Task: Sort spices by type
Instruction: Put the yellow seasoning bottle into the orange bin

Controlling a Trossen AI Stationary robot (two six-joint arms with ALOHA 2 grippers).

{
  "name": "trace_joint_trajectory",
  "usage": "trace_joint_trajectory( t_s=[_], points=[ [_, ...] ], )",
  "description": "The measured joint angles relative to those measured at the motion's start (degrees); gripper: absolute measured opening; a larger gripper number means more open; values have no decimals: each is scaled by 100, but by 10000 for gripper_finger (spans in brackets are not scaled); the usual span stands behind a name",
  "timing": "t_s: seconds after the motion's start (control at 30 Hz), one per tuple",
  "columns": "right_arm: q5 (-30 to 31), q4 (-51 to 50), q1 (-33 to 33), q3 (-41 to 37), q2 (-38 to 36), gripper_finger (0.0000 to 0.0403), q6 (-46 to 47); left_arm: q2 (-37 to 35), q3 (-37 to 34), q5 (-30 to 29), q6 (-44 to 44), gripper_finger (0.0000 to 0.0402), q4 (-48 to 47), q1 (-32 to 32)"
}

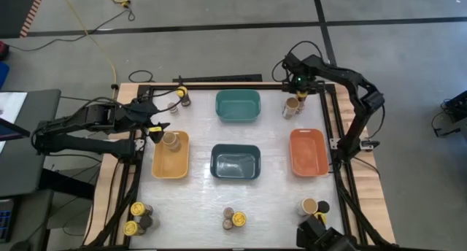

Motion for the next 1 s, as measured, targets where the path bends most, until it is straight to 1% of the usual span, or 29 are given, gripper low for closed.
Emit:
trace_joint_trajectory(
  t_s=[0.27, 0.47, 0.57, 0.7, 0.87, 1.0],
  points=[
    [2, -181, 4, 0, -21, 253, -67, 0, 0, -1, 0, 316, 5, 0],
    [71, -180, 20, -2, -479, 253, -99, 0, -2, -1, -7, 316, 14, 0],
    [119, -238, 38, -2, -902, 253, -100, 4, -2, -1, -9, 316, 14, 0],
    [128, -615, 172, -2, -1574, 253, -93, 17, -2, -1, -7, 316, 14, 0],
    [127, -1208, 620, -2, -2519, 253, 190, 17, -2, -1, -11, 316, 14, 0],
    [125, -1705, 1169, -2, -3234, 253, 752, 17, -2, -1, -17, 316, 14, 0]
  ],
)
